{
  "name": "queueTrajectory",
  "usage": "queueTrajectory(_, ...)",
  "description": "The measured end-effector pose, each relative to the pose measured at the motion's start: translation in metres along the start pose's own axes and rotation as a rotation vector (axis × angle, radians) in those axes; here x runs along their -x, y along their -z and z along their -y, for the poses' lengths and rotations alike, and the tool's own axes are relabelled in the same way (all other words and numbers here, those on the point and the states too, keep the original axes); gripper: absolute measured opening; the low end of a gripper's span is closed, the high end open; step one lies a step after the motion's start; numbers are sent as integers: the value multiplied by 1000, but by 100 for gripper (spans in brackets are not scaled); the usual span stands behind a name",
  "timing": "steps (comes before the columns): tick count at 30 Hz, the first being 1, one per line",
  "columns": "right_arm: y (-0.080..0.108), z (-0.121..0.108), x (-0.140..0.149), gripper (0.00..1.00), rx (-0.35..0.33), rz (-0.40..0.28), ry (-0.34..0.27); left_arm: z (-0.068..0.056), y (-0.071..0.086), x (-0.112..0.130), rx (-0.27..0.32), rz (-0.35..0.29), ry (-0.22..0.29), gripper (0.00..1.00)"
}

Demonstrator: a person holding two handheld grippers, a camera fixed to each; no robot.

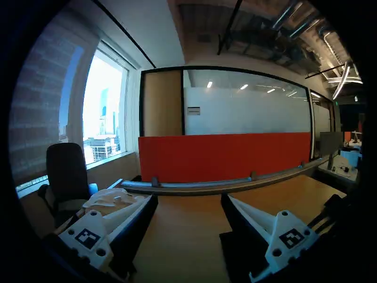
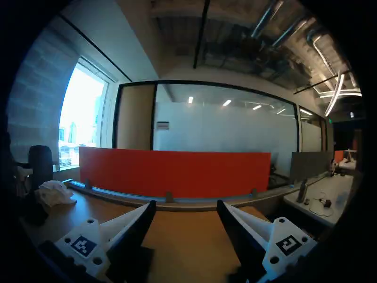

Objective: Fold towel

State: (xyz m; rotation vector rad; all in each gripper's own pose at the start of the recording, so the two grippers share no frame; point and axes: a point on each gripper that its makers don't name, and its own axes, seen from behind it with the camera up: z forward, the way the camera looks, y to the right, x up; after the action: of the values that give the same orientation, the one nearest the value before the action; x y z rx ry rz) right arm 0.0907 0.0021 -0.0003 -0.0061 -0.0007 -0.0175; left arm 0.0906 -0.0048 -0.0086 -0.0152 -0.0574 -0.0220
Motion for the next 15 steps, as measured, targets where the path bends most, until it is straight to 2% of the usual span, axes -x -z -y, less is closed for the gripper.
queueTrajectory(4,1,5,-3,100,-29,21,22,-5,1,-1,37,28,-7,99)
queueTrajectory(15,3,32,-8,100,-184,100,73,-27,2,-8,186,100,-47,99)
